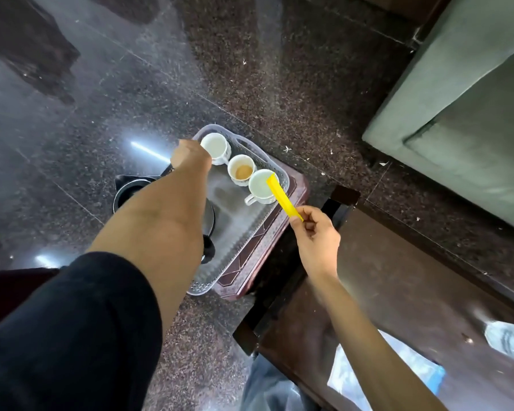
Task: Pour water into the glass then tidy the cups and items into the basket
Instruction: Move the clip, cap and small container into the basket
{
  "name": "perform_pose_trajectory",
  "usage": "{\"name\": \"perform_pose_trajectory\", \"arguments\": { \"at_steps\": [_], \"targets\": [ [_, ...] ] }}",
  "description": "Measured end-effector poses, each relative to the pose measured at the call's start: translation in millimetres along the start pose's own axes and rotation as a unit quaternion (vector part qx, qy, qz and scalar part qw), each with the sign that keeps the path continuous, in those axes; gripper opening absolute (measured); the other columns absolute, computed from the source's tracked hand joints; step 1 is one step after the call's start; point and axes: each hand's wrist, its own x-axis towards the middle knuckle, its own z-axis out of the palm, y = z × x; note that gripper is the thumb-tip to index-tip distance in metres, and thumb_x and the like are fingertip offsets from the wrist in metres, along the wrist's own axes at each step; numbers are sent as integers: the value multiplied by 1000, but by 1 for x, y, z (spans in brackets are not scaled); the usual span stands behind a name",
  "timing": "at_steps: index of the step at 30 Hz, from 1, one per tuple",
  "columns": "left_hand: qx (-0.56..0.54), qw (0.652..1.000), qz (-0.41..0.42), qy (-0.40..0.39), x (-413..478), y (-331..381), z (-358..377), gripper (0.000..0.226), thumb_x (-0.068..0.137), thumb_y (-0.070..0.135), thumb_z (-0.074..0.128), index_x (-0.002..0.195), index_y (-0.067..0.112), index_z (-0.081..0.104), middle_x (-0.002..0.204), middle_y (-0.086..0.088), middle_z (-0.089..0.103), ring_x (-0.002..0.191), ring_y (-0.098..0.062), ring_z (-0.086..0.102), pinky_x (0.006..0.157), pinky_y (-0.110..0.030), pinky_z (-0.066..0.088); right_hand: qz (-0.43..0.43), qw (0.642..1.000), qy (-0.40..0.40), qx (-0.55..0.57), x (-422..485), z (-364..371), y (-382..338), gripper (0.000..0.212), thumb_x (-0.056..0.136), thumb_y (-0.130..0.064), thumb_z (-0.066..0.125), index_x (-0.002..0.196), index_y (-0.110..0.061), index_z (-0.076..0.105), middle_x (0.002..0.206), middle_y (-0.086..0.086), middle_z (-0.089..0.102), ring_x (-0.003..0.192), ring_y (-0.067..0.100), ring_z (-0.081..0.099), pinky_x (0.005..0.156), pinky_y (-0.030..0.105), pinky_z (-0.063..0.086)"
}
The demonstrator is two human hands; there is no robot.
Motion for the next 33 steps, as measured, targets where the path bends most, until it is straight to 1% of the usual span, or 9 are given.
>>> {"name": "perform_pose_trajectory", "arguments": {
  "at_steps": [5,13,16,19,21,23,25,29,33],
  "targets": [
    [15,1000,-7,-2,12,2,9,49,80,3,67,126,1,51,122,-15,63,116,-29,59,95,-36,47,24,1000,3,6,-6,-8,13,11,89,-16,66,98,-22,69,92,-1,66,69,0,52,65,5,41],
    [-74,996,-10,58,-1,12,10,34,95,11,42,128,7,47,133,-14,53,121,-32,54,98,-40,47,22,999,17,-23,-3,-18,13,10,88,-14,66,93,-23,69,89,0,66,63,3,52,61,8,42],
    [-191,973,1,126,-42,27,-2,35,94,1,33,128,1,40,134,-17,45,121,-34,49,96,-36,39,3,999,27,-47,7,-12,5,7,88,-19,66,92,-25,68,85,0,67,60,7,52,64,14,44],
    [-277,929,84,229,-98,22,-1,45,78,-13,43,121,0,43,127,-16,46,115,-32,48,93,-31,36,-35,994,10,-104,25,7,-13,12,87,-20,66,98,-17,71,84,4,67,60,7,54,64,5,39],
    [-333,897,134,258,-132,10,11,48,77,-13,44,123,-1,45,123,-16,47,115,-27,45,98,-29,34,-94,983,-31,-152,40,24,-27,16,87,-17,66,101,-11,71,89,8,67,66,13,58,69,12,43],
    [-378,887,132,230,-158,-4,26,43,81,-11,41,124,-3,45,124,-18,47,117,-26,45,103,-31,35,-159,958,-91,-218,55,44,-40,16,86,-14,64,100,-9,70,92,12,68,80,26,63,79,31,48],
    [-415,886,99,179,-173,-19,44,39,83,-9,42,121,-3,46,121,-17,49,112,-28,51,99,-32,39,-204,927,-151,-275,70,68,-52,17,87,-13,60,100,-7,69,95,17,66,88,35,62,80,41,48],
    [-404,905,82,102,-181,-48,78,36,79,-12,44,114,-4,50,109,-18,56,101,-31,57,91,-28,41,-280,838,-240,-402,97,116,-72,22,91,-9,49,108,-6,62,109,20,60,100,40,61,83,45,50],
    [-376,919,101,67,-180,-71,86,36,83,-9,44,117,0,51,111,-12,54,103,-21,55,93,-21,39,-354,737,-306,-488,110,147,-85,34,92,-2,42,124,-7,51,119,19,57,107,40,59,83,44,48]
  ]
}}
